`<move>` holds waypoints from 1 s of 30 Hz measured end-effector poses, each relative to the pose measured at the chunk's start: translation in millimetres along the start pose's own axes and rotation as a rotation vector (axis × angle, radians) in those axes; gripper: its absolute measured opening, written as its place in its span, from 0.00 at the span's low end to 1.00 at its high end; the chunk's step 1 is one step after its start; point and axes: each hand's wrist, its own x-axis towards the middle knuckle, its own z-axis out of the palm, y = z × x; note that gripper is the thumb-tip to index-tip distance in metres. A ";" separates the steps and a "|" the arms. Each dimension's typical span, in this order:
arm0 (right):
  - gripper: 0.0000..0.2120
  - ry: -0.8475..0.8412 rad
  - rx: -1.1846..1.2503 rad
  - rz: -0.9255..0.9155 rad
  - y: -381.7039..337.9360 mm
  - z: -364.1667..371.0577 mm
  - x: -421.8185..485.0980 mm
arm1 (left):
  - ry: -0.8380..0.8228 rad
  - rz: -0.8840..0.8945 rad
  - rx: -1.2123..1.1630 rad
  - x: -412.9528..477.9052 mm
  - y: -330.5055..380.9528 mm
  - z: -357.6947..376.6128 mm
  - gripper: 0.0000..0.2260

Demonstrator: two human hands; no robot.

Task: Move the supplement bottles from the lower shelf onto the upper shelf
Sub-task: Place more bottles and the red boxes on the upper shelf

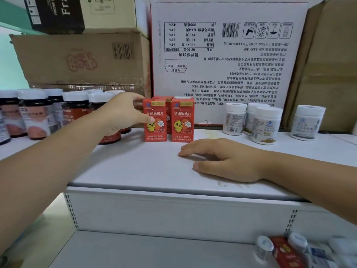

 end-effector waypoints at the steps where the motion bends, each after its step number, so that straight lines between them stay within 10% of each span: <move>1: 0.24 0.002 0.001 0.001 -0.4 -0.2 -0.3 | -0.011 0.010 0.002 0.3 -3.0 0.3 0.17; 17: 0.23 -0.009 -0.173 0.034 -15.0 -7.0 -1.9 | -0.221 0.000 0.430 -0.2 -14.8 10.2 0.04; 22: 0.21 -0.033 -0.270 0.184 -30.1 -23.3 -11.8 | -0.356 0.006 0.920 -22.8 15.3 0.7 0.13; 30: 0.16 0.109 -0.282 0.321 -40.6 -40.1 -92.4 | -0.393 0.105 0.971 -98.5 61.5 2.0 0.22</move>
